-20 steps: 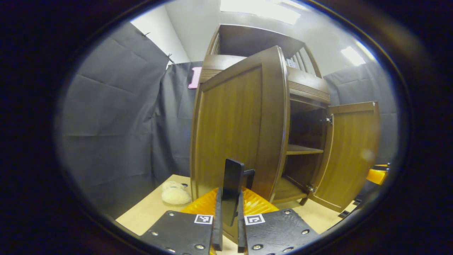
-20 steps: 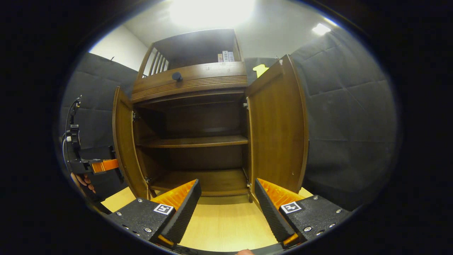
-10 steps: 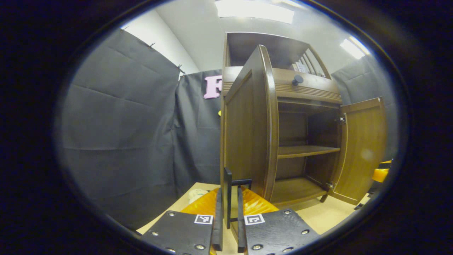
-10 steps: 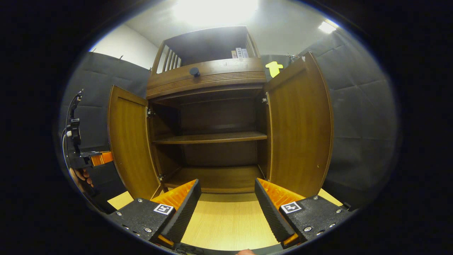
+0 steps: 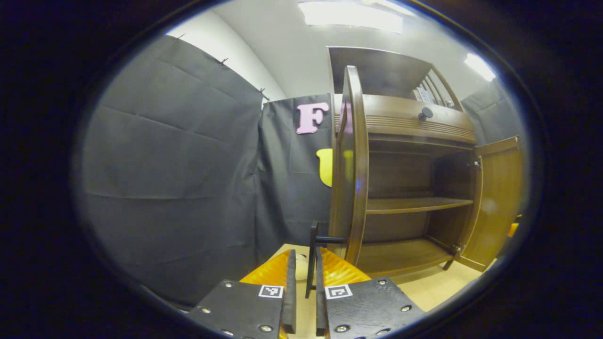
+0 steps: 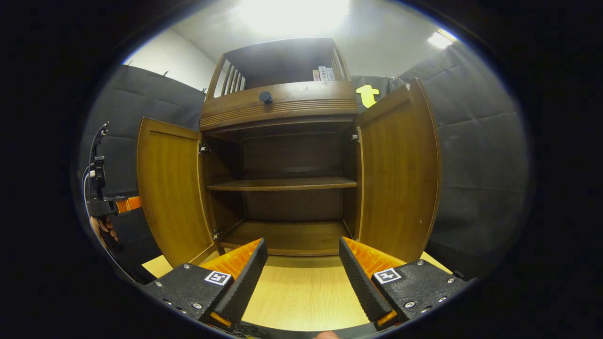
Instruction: Open the right door of the double-door shoe cabinet with the right hand, and open the left door with the left hand.
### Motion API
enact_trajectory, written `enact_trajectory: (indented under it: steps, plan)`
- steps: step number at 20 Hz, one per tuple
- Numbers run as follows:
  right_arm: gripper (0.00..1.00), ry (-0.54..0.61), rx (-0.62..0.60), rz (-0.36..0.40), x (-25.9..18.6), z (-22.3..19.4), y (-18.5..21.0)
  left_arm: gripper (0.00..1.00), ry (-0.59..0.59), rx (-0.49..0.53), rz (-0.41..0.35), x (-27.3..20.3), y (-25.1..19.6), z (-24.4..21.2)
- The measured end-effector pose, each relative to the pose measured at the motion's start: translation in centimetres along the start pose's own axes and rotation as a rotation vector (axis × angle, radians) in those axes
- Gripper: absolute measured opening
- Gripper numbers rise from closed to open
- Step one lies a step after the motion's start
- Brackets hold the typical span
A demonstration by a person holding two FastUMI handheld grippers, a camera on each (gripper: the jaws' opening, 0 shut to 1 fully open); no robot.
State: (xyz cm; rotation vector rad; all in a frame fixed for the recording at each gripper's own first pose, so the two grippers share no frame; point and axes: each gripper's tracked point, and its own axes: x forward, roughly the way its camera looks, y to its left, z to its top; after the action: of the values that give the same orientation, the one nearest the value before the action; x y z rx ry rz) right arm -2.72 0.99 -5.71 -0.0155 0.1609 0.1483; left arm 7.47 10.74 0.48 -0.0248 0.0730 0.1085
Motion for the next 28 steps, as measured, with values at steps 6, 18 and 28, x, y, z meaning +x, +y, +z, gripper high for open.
enact_trajectory:
  steps: [6, 18, 28]
  plan:
    - [0.94, -0.028, -0.009, -0.001, -0.3, 1.8, -1.7, 0.17, -0.01, 0.007, 0.078, 0.1, 1.7, 0.2]
    - [0.94, -0.085, 0.017, -0.035, -5.2, 4.5, -7.0, 0.22, -0.042, 0.051, -0.077, -1.2, -0.9, 1.1]
    - [0.94, -0.109, 0.032, -0.055, -9.5, 4.4, -8.4, 0.22, -0.034, 0.047, -0.142, -1.7, -2.1, 1.4]
